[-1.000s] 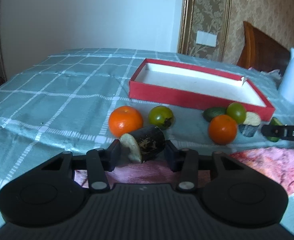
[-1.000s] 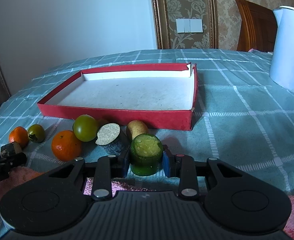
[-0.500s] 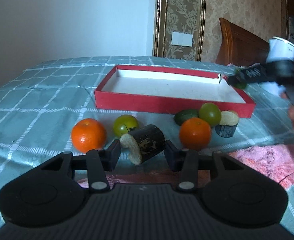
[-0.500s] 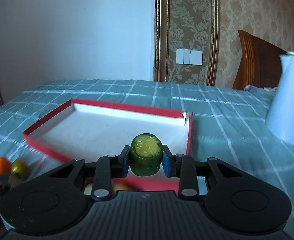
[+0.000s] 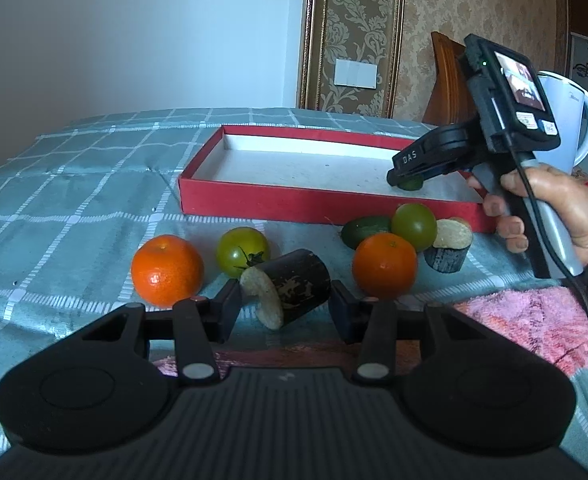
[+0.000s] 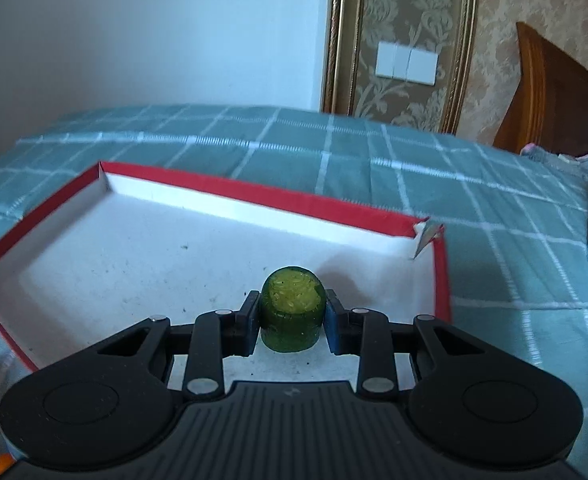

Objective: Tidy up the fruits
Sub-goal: 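Lower the cucumber piece into the red tray and open the right gripper, then carry the eggplant chunk into the tray and open the left gripper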

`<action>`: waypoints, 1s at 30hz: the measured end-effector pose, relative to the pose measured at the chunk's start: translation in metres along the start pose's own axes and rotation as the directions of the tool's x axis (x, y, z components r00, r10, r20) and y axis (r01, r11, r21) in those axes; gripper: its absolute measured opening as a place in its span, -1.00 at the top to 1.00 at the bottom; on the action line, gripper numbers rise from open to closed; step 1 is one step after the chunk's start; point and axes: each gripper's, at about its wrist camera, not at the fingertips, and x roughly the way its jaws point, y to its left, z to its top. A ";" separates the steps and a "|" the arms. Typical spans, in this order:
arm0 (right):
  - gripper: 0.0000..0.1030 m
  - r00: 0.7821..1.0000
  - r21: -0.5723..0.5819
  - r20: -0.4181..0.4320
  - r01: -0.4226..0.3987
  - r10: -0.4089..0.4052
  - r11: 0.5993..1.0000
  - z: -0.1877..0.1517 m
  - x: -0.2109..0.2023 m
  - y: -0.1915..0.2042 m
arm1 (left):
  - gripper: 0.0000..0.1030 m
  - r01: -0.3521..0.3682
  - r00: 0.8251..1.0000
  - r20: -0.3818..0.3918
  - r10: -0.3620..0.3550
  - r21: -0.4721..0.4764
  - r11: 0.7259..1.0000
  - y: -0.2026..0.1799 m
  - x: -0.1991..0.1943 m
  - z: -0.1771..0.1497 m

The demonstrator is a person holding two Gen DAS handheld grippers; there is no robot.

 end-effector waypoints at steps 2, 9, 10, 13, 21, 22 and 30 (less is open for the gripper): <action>0.39 1.000 0.000 0.003 0.001 -0.001 1.000 -0.001 0.001 0.000 | 0.15 0.002 1.000 -0.001 -0.002 0.002 1.000 0.000 0.000 0.000; 0.37 1.000 -0.015 0.006 0.003 -0.003 1.000 0.000 0.001 0.001 | 0.15 0.002 1.000 -0.002 -0.002 0.004 1.000 0.000 0.000 0.000; 0.36 1.000 -0.017 0.008 0.008 -0.008 1.000 -0.001 0.000 0.001 | 0.15 0.002 1.000 -0.002 -0.002 0.004 1.000 0.000 0.001 0.000; 0.36 1.000 -0.014 0.010 0.001 -0.001 1.000 -0.001 -0.003 0.000 | 0.15 0.001 1.000 -0.004 -0.001 0.008 1.000 0.000 0.001 0.000; -0.11 0.996 0.028 0.085 -0.026 0.023 0.999 -0.012 -0.044 -0.008 | 0.15 -0.005 1.000 -0.003 0.005 0.019 1.000 -0.002 0.002 -0.002; -0.11 0.995 0.029 0.097 -0.031 0.028 0.999 -0.016 -0.051 -0.009 | 0.15 -0.006 1.000 -0.003 0.006 0.021 1.000 -0.002 0.002 -0.002; -0.15 0.987 0.055 0.160 -0.030 0.020 0.998 -0.056 -0.094 -0.020 | 0.15 -0.006 1.000 -0.001 0.006 0.030 1.000 -0.003 0.002 -0.002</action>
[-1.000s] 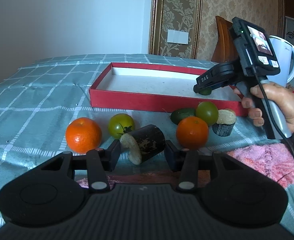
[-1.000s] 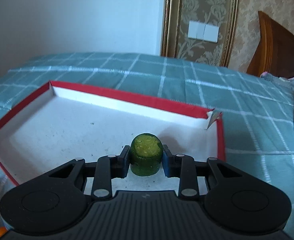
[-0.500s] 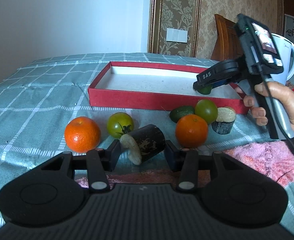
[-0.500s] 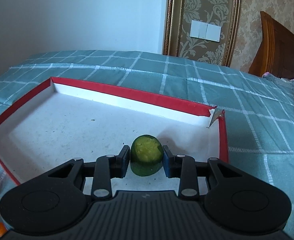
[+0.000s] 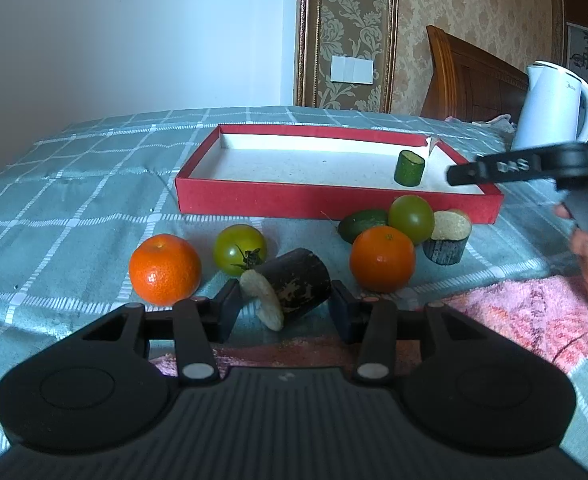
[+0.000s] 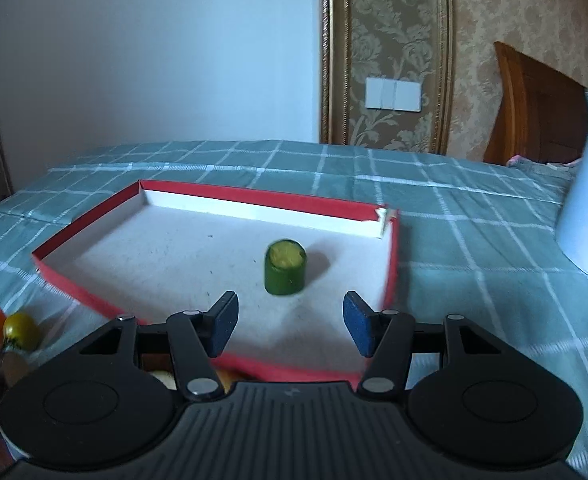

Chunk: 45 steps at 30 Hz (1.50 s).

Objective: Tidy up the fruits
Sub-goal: 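Carry the eggplant chunk into the tray and open the left gripper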

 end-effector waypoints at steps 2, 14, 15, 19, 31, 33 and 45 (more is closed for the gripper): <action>-0.29 1.000 0.011 0.007 0.009 -0.009 1.000 -0.007 -0.008 -0.004 | 0.15 0.001 1.000 0.001 -0.001 0.005 1.000 0.000 0.000 0.000; -0.46 0.999 0.051 -0.027 0.038 -0.036 0.998 -0.032 -0.015 -0.019 | 0.15 0.016 1.000 0.001 -0.016 0.009 1.000 -0.003 -0.008 0.015; -0.46 0.999 0.060 -0.040 0.037 -0.035 0.997 -0.032 -0.013 -0.021 | 0.15 0.022 1.000 0.005 -0.022 0.009 1.000 -0.003 -0.009 0.019; -0.46 0.998 0.095 -0.066 0.032 -0.026 0.995 -0.033 -0.011 -0.028 | 0.15 0.023 0.999 0.031 -0.023 0.014 1.000 -0.003 -0.004 0.043; -0.46 0.995 0.101 -0.096 0.036 -0.026 0.994 -0.035 -0.005 -0.028 | 0.15 -0.012 0.999 0.040 0.012 0.020 1.000 -0.002 0.047 0.092; -0.46 0.995 0.098 -0.098 0.038 -0.028 0.995 -0.035 -0.004 -0.028 | 0.15 -0.017 0.999 0.034 0.017 0.024 1.000 -0.001 0.058 0.099; -0.57 0.994 0.070 -0.104 0.050 -0.042 0.996 -0.036 -0.003 -0.023 | 0.15 -0.059 0.997 -0.039 0.060 0.015 0.998 0.003 0.123 0.125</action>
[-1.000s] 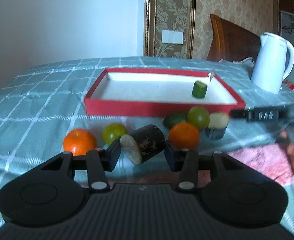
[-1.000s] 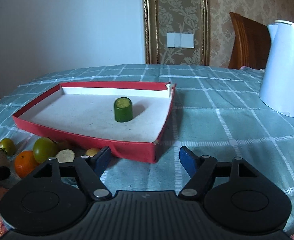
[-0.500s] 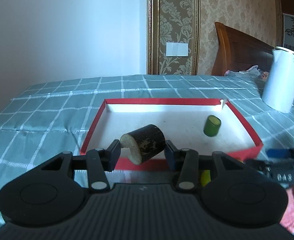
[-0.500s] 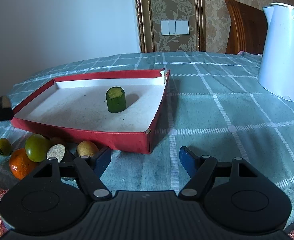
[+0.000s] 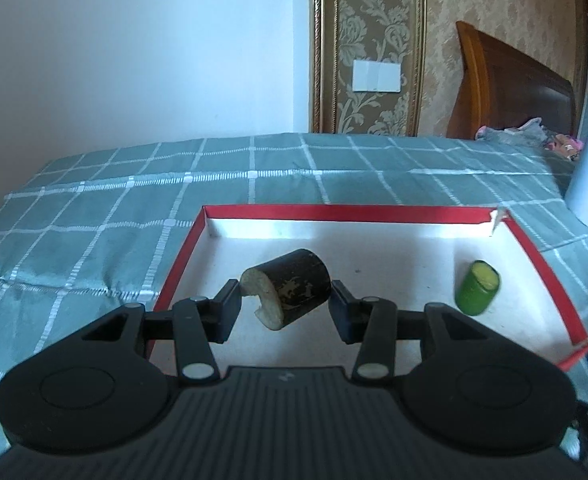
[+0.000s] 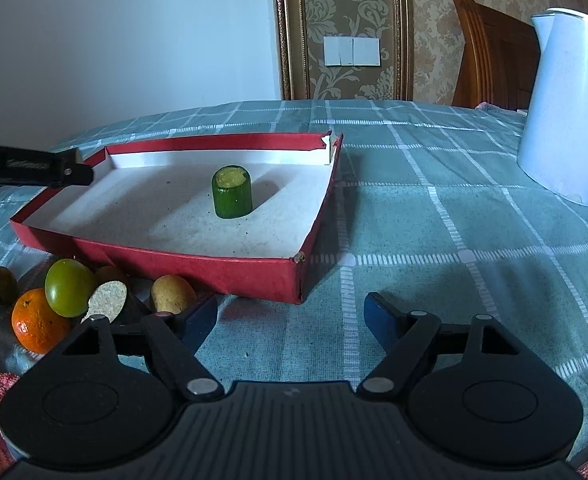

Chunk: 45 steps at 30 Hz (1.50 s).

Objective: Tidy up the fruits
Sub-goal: 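Carry the eggplant chunk into the tray and open the left gripper, then withdraw the left gripper from the tray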

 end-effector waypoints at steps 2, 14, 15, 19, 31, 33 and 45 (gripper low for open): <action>-0.57 1.000 -0.008 -0.001 0.004 -0.004 1.000 0.000 0.000 0.001 | 0.15 -0.012 1.000 -0.008 0.012 0.005 1.000 -0.001 0.008 0.003; -0.60 1.000 -0.024 -0.003 0.009 -0.009 1.000 -0.001 0.001 0.004 | 0.14 -0.042 0.992 -0.120 0.039 -0.024 0.999 0.008 0.050 0.012; -0.60 1.000 -0.024 -0.003 0.009 -0.009 1.000 -0.001 0.001 0.004 | 0.15 -0.046 0.990 -0.134 0.041 -0.031 0.998 0.010 0.053 0.012; -0.61 1.000 -0.032 -0.005 0.012 -0.012 0.999 -0.001 0.001 0.005 | 0.10 -0.056 0.986 -0.158 0.048 -0.047 0.997 0.014 0.057 0.012; -0.63 1.000 -0.034 -0.005 0.012 -0.012 0.999 -0.001 0.001 0.005 | -0.58 -0.145 0.988 -0.058 0.145 0.016 0.989 0.009 0.024 0.014; -0.63 1.000 -0.035 -0.005 0.012 -0.012 0.999 -0.001 0.002 0.005 | -0.60 -0.140 0.990 -0.032 0.140 0.012 0.990 0.011 0.008 0.013; -0.64 1.000 -0.004 0.006 -0.011 0.011 1.000 0.000 0.002 0.001 | -0.84 -0.040 0.991 0.132 0.027 0.096 0.995 0.000 -0.117 -0.063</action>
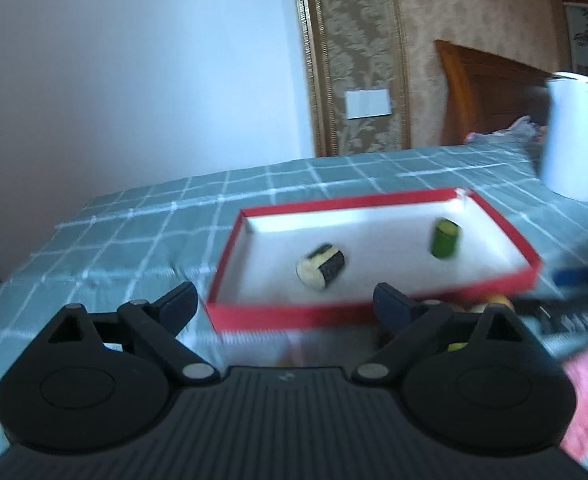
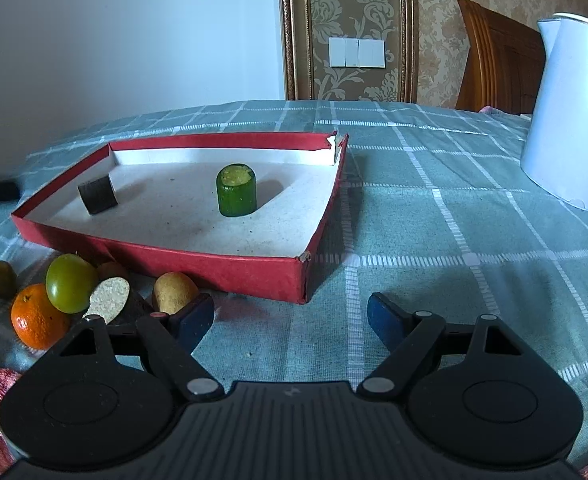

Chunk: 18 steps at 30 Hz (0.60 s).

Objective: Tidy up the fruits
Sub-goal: 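Withdraw the left gripper from the tray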

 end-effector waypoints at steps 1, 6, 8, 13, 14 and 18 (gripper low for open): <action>-0.64 1.000 0.001 0.000 -0.001 0.001 1.000 0.000 0.000 0.000 | -0.84 0.017 1.000 0.000 -0.017 -0.002 1.000 -0.001 -0.007 -0.007; -0.63 1.000 0.000 0.000 -0.007 0.007 1.000 0.000 0.000 -0.001 | -0.86 0.056 0.998 -0.040 -0.057 -0.026 0.998 -0.003 -0.017 -0.031; -0.64 1.000 0.002 0.002 -0.010 0.010 1.000 0.000 0.000 -0.002 | -0.86 0.046 0.997 -0.054 -0.048 -0.023 0.999 -0.004 -0.018 -0.039; -0.51 1.000 -0.024 0.022 -0.018 0.018 1.000 -0.001 -0.003 0.003 | -0.86 0.037 0.997 -0.069 -0.038 -0.022 0.999 0.002 -0.016 -0.051; -0.48 1.000 -0.035 0.024 -0.016 0.017 0.999 -0.001 -0.003 0.005 | -0.87 0.040 0.996 -0.073 -0.042 -0.031 0.999 0.004 -0.014 -0.052; -0.37 1.000 -0.076 0.013 -0.006 0.007 0.997 -0.001 -0.001 0.012 | -0.90 0.048 0.997 -0.057 -0.049 -0.017 0.999 0.005 -0.015 -0.055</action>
